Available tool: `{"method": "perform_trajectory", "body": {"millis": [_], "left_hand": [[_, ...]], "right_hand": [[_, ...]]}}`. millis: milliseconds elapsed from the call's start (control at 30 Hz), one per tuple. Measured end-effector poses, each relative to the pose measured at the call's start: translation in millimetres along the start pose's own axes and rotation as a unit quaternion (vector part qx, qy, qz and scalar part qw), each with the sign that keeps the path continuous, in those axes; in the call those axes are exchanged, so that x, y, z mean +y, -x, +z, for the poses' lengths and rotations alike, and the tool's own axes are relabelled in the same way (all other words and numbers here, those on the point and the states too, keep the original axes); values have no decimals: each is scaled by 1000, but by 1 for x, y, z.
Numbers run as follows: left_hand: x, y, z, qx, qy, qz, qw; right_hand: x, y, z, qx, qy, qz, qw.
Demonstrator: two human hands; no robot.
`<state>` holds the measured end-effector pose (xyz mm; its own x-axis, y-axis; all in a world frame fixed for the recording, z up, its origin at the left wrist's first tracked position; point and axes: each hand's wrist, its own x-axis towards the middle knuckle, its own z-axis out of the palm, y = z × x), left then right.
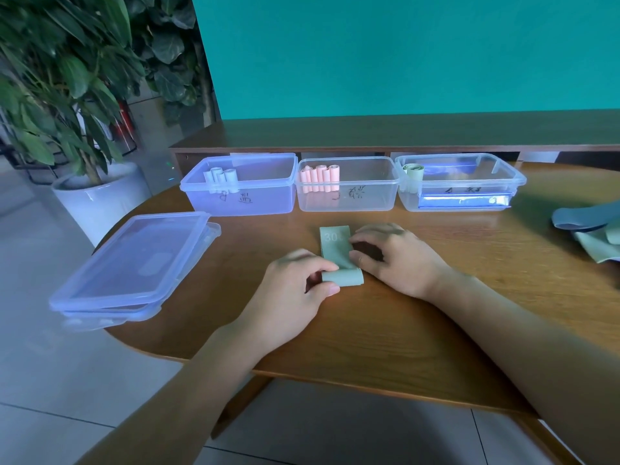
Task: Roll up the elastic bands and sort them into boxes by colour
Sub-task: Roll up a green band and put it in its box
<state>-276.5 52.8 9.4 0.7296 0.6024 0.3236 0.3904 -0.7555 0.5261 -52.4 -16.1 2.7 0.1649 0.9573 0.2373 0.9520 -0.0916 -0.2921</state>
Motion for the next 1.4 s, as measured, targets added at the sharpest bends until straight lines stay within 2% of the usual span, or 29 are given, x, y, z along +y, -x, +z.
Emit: {"method": "perform_trajectory", "body": {"millis": [133, 267, 400, 567, 833, 1033, 1167, 1400], "left_hand": [[-1, -1, 1, -2, -13, -2, 1000], [-3, -4, 2, 7, -14, -3, 1000], [-5, -6, 2, 9, -12, -3, 1000], [-3, -6, -1, 27, 31, -22, 999], [-4, -7, 0, 34, 33, -34, 998], [-11, -18, 2, 34, -13, -18, 999], [-13, -24, 3, 29, -34, -17, 999], [-7, -25, 4, 46, 2, -23, 999]], "right_hand": [[-2, 3, 0, 46, -42, -16, 998], [-12, 15, -3, 124, -164, -65, 976], [-19, 26, -5, 53, -240, -74, 966], [-16, 23, -2, 47, -244, -76, 966], [-16, 19, 2, 61, -208, -67, 974], [-18, 21, 4, 96, -170, -85, 977], [-16, 19, 3, 87, -167, -83, 979], [-14, 13, 5, 68, -156, -53, 984]]}}
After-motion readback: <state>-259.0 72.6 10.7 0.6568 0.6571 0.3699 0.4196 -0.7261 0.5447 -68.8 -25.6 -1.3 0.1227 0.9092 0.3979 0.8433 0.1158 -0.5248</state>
